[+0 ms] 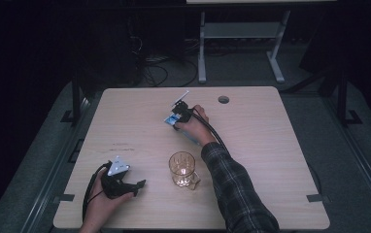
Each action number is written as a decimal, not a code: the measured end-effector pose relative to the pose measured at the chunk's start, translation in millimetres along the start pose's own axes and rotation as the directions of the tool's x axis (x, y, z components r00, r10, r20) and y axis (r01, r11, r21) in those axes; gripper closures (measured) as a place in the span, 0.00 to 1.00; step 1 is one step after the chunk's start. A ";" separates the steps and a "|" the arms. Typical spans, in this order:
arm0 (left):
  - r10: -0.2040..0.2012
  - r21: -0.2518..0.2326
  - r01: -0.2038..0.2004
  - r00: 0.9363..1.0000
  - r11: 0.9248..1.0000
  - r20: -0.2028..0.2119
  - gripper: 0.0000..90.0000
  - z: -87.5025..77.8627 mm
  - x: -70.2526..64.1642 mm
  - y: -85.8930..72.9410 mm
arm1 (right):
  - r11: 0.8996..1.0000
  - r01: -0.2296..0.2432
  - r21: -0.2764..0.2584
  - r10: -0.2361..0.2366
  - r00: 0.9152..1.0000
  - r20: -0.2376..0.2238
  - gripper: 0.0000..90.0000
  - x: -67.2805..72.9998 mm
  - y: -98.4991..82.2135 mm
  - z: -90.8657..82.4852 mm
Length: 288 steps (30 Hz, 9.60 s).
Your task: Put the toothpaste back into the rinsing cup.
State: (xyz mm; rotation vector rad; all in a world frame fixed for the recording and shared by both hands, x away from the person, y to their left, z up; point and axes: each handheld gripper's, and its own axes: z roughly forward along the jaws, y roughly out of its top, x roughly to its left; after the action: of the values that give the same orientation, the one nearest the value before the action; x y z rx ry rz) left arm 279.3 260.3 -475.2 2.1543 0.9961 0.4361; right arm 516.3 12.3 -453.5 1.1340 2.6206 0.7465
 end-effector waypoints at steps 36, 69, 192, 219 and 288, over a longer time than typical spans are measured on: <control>0.000 0.001 0.000 1.000 1.000 0.002 0.15 -0.1 0.1 0.0 | 1.000 0.005 0.000 -0.005 0.997 -0.082 0.81 -7.7 1.2 -24.4; 0.001 0.001 -0.001 1.000 1.000 0.001 0.15 -0.1 0.1 -0.1 | 0.983 -0.042 -0.177 0.024 0.994 -0.104 0.82 -25.3 -11.5 -94.5; -0.001 -0.002 0.001 1.000 1.000 0.002 0.15 0.0 0.2 0.1 | 0.806 0.037 -0.591 -0.284 0.899 -0.332 0.81 71.7 -80.6 -207.1; -0.002 -0.004 0.002 1.000 1.000 0.001 0.15 0.2 0.1 0.0 | 0.852 0.064 -0.520 -0.279 0.896 -0.346 0.81 79.1 -94.4 -174.5; -0.002 -0.003 0.002 1.000 1.000 0.000 0.16 0.1 0.2 0.1 | 0.864 0.043 -0.501 -0.213 0.934 -0.287 0.44 52.7 -144.1 -180.1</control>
State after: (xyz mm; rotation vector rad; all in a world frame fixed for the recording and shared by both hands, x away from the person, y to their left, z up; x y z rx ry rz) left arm 279.6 260.4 -475.2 2.1502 0.9972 0.4363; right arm 324.5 -100.3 -372.8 0.7224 2.4864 1.5789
